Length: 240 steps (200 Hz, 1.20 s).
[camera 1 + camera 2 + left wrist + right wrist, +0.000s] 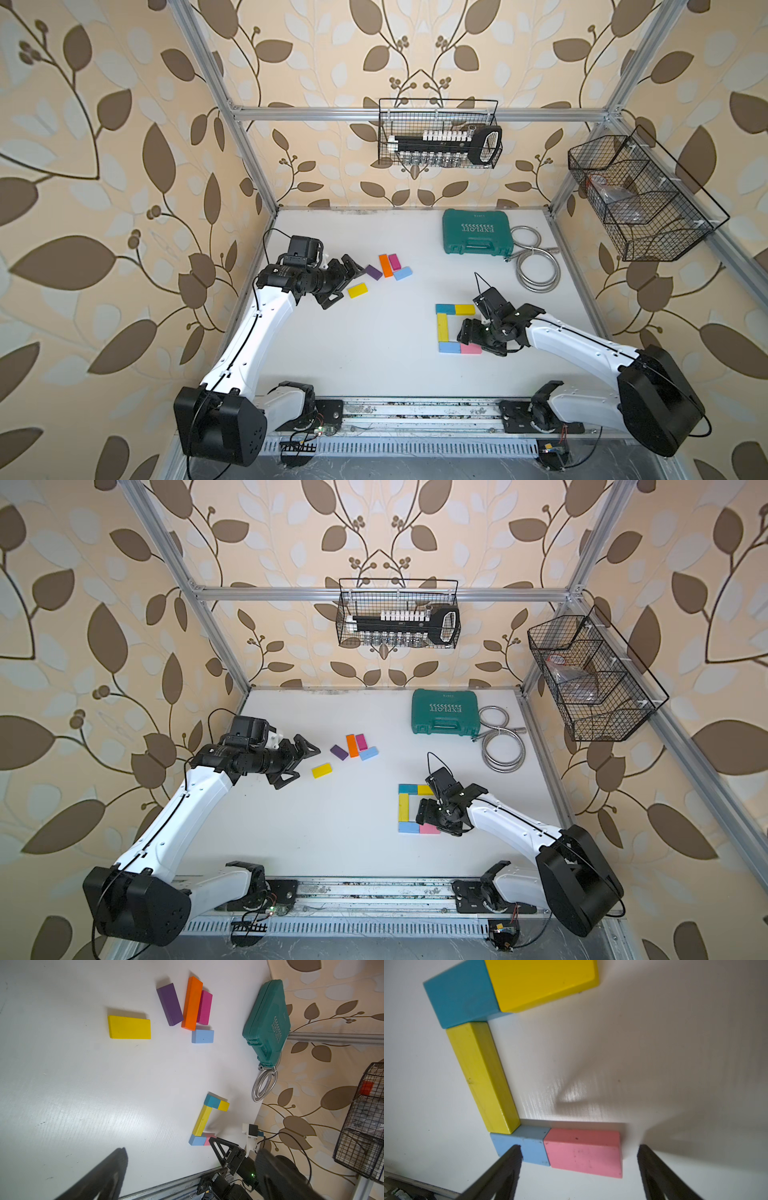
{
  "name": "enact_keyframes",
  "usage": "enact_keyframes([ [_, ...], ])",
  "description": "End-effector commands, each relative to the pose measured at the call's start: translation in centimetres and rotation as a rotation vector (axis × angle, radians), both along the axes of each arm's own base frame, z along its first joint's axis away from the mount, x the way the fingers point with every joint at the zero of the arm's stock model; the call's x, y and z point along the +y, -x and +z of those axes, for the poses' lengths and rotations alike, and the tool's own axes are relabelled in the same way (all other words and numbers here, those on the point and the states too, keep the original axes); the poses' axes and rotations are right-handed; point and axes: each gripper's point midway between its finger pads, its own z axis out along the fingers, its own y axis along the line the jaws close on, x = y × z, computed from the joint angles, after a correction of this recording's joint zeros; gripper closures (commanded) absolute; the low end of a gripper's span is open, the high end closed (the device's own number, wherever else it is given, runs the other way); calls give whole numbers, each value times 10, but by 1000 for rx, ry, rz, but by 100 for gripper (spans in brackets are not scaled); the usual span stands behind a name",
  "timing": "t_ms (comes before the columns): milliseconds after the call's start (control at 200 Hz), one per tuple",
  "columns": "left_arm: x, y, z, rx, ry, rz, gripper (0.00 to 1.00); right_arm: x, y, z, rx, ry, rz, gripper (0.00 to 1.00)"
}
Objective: Assemble the letter c with building blocks
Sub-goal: Assemble the building block at the center of the board.
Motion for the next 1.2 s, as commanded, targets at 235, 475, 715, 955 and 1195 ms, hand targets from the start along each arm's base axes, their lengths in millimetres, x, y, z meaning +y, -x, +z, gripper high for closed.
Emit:
enact_keyframes([
  [235,-3,-3,12,-39,2,-4,1,8,4,-7,21,-11,10,15],
  [475,-3,-3,11,-37,2,-4,1,12,4,-6,16,-15,24,15],
  [715,-3,-3,11,-38,2,-4,1,13,5,-7,17,-11,29,15],
  [955,-3,-2,10,-36,2,-6,1,14,5,-7,19,-10,32,15],
  [1195,-3,-2,10,-36,4,-6,1,13,5,-1,8,-13,31,15],
])
